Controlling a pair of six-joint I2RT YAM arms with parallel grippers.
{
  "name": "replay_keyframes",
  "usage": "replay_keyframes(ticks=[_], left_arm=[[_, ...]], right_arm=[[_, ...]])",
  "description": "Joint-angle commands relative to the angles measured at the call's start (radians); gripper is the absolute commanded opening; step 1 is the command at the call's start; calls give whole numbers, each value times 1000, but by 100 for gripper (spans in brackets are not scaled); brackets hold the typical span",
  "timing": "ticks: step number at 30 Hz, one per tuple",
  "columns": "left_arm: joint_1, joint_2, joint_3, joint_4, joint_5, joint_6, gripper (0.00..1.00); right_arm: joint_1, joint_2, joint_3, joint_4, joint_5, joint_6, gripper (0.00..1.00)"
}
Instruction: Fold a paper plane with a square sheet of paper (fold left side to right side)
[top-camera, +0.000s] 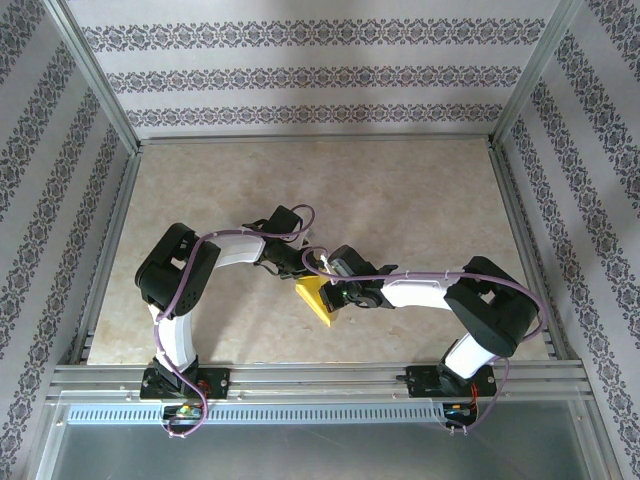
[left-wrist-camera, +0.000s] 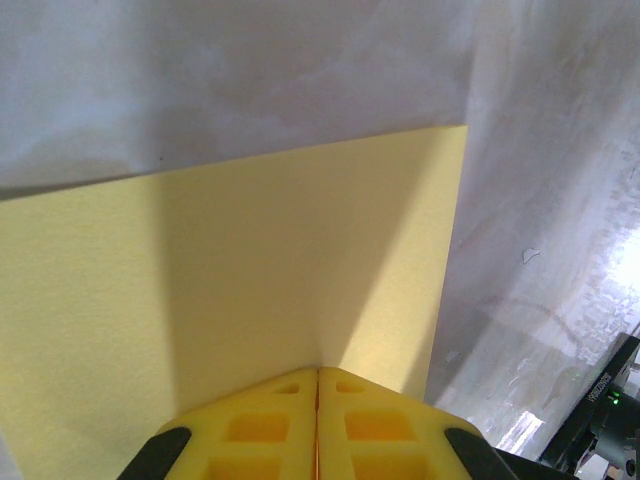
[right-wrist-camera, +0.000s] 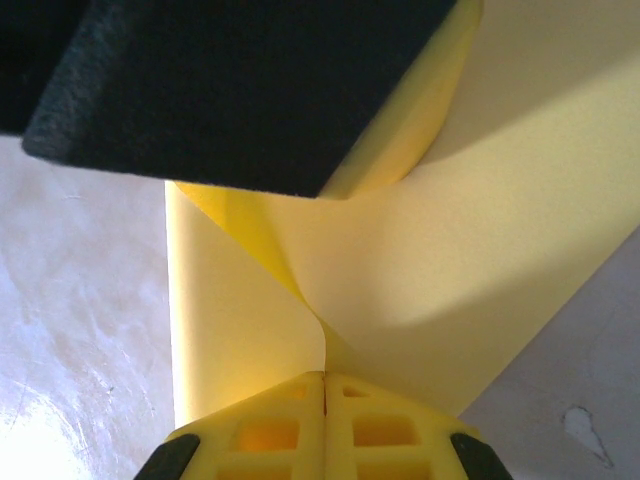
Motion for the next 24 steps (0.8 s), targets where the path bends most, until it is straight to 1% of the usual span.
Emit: replay_keyframes(ticks=[1, 15, 24], left_arm=[[-21, 46, -19, -43, -66, 14, 8], [-20, 47, -22, -43, -69, 14, 8], [-20, 47, -23, -43, -69, 16, 8]], right_arm=[[-11, 9, -1, -5, 28, -1, 0], [-11, -32, -6, -19, 23, -8, 0], [-11, -29, -4, -19, 24, -5, 0]])
